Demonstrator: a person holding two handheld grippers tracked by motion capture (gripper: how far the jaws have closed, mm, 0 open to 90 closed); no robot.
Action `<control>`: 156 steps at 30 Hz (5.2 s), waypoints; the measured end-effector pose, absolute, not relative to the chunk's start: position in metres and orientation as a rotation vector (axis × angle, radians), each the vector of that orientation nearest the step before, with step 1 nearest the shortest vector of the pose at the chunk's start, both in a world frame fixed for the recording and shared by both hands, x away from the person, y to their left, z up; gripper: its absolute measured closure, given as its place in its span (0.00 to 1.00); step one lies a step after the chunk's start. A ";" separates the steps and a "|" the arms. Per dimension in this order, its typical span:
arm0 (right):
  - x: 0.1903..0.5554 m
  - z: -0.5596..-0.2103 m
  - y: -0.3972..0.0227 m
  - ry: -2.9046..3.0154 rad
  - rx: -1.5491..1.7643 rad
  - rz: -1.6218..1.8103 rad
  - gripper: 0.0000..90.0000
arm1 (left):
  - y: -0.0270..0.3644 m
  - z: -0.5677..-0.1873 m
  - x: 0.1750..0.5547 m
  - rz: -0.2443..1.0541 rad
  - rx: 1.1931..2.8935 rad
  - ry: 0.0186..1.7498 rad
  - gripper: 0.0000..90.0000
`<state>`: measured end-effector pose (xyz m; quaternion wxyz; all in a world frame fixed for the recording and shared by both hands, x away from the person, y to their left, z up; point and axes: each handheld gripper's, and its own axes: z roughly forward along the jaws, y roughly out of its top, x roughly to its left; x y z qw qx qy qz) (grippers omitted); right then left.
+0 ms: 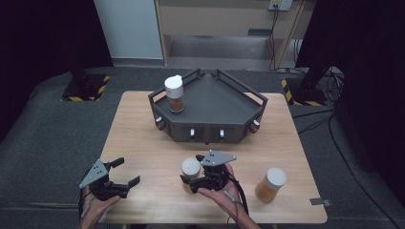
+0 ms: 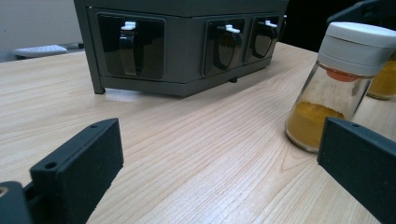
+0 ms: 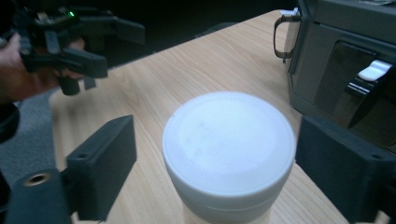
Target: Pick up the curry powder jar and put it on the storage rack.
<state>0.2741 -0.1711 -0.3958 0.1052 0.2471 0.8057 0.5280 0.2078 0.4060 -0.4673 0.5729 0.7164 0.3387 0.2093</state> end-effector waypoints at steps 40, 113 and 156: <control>0.297 -0.328 -0.172 2.410 0.619 1.506 0.37 | 0.407 -0.468 0.208 0.481 1.671 0.798 0.00; 0.445 -0.255 -0.131 2.110 1.061 1.283 0.37 | 0.409 -0.469 0.209 0.479 1.676 0.802 0.00; 0.413 -0.218 -0.181 2.074 0.959 1.404 0.07 | 0.408 -0.469 0.209 0.473 1.682 0.799 0.00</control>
